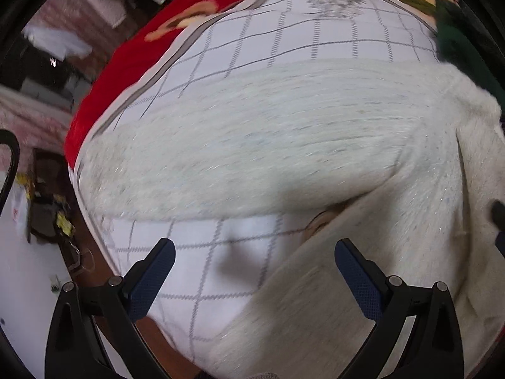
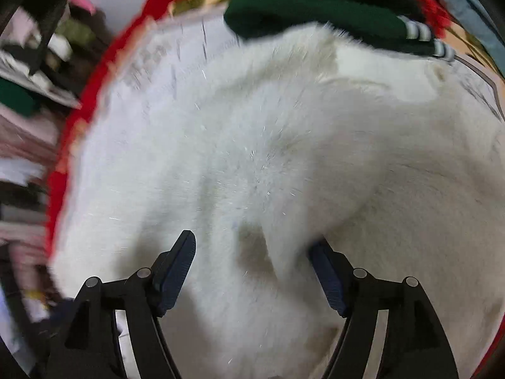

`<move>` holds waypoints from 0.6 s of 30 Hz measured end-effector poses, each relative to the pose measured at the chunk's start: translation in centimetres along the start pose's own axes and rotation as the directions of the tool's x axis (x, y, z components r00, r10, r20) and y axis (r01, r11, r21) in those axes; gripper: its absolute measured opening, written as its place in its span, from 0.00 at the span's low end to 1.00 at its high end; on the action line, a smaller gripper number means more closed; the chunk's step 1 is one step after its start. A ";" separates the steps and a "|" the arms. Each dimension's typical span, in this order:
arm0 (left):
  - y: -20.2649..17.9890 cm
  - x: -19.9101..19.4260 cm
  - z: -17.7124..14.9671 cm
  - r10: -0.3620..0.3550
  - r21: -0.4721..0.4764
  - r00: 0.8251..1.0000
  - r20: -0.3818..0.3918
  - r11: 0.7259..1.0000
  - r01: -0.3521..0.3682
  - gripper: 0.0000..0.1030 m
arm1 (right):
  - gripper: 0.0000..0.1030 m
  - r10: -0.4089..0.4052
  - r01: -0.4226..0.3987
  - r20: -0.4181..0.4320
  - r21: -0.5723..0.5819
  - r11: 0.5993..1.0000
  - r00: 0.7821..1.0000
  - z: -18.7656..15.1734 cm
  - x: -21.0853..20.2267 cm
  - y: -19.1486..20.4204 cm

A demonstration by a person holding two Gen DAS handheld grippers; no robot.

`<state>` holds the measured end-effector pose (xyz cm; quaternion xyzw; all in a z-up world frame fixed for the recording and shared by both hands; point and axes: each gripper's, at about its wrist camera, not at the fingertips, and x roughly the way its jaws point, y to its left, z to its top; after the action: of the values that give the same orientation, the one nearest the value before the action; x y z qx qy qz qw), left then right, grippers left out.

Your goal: Fold large clothes

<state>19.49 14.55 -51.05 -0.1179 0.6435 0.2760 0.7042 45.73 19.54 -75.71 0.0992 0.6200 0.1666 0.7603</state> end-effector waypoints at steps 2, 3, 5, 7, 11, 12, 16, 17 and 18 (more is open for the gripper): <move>2.3 0.1 -0.5 -0.023 -0.048 0.999 -0.037 0.999 0.022 1.00 | 0.73 0.065 -0.066 0.021 0.056 0.996 0.998 -0.8 -2.7 -1.0; 3.5 0.3 -0.5 -0.032 -0.073 0.998 -0.054 0.997 0.028 1.00 | 0.73 0.069 -0.071 0.027 0.096 0.993 0.997 -0.9 -3.8 -1.7; 5.9 1.1 -0.6 -0.036 -0.130 0.996 -0.088 0.991 0.024 1.00 | 0.73 0.051 -0.057 0.036 0.205 0.977 0.998 -1.6 -5.5 -4.2; 7.5 1.8 -0.9 -0.031 -0.180 0.995 -0.097 0.984 0.013 1.00 | 0.73 0.008 -0.018 0.033 0.312 0.950 0.999 -2.2 -5.8 -6.8; 9.7 3.5 -1.0 0.007 -0.222 0.995 -0.099 0.975 -0.029 1.00 | 0.73 0.080 -0.110 0.085 0.464 0.879 0.993 -0.1 -2.8 -11.2; 9.9 3.8 -0.9 0.005 -0.231 0.995 -0.099 0.972 -0.028 1.00 | 0.73 0.114 -0.151 0.104 0.484 0.862 0.988 0.8 -1.7 -11.2; 10.0 4.4 -0.2 0.007 -0.237 0.996 -0.091 0.971 -0.029 1.00 | 0.56 0.226 -0.240 0.084 0.450 0.861 0.970 4.0 1.8 -7.1; 10.1 4.4 -0.1 0.009 -0.232 0.996 -0.087 0.972 -0.029 1.00 | 0.56 0.235 -0.242 0.065 0.399 0.884 0.970 4.1 2.1 -4.6; 10.1 4.3 -0.1 0.009 -0.229 0.996 -0.086 0.973 -0.029 1.00 | 0.56 0.242 -0.240 0.038 0.345 0.907 0.970 3.8 2.3 -2.1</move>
<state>14.01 23.76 -53.29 -0.2041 0.6374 0.3501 0.6554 50.11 18.67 -77.76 0.3070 0.6249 0.1474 0.7025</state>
